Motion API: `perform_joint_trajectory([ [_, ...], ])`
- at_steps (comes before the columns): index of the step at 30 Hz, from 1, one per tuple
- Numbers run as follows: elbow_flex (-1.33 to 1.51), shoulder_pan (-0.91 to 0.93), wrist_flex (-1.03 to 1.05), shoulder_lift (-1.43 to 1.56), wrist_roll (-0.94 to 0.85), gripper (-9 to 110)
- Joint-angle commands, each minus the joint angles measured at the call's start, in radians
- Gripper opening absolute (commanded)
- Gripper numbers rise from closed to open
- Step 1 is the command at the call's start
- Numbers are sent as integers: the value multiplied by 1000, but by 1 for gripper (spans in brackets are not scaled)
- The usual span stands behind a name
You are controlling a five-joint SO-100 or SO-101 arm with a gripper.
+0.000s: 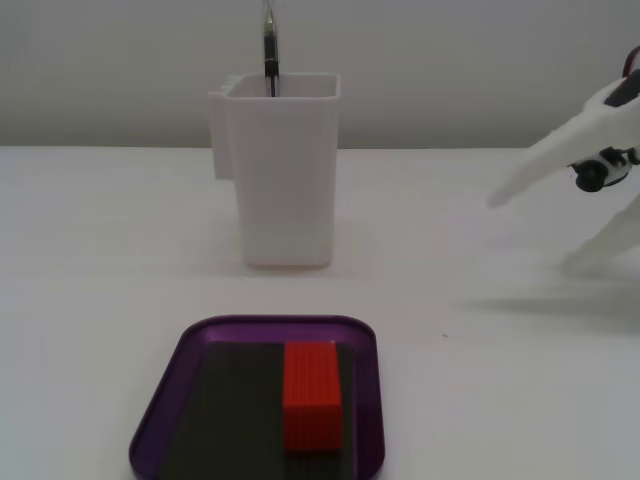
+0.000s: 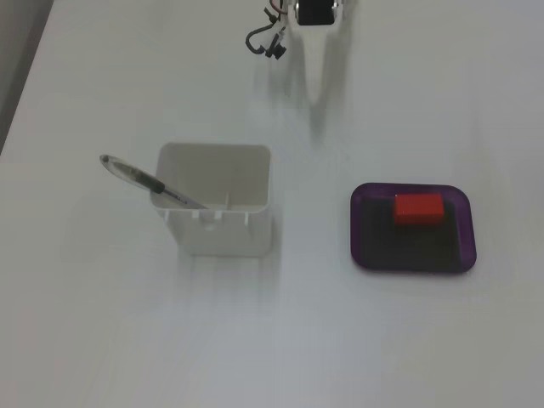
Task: Pick up the red cube and place it in the box.
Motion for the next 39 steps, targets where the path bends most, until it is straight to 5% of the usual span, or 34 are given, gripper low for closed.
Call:
perform_joint_trajectory([
  [1,34,-6,25,106,-5,24],
  [6,34,-6,44,92,-3,23],
  [12,34,-6,60,92,-3,-1],
  [39,34,-6,57,92,6,5],
])
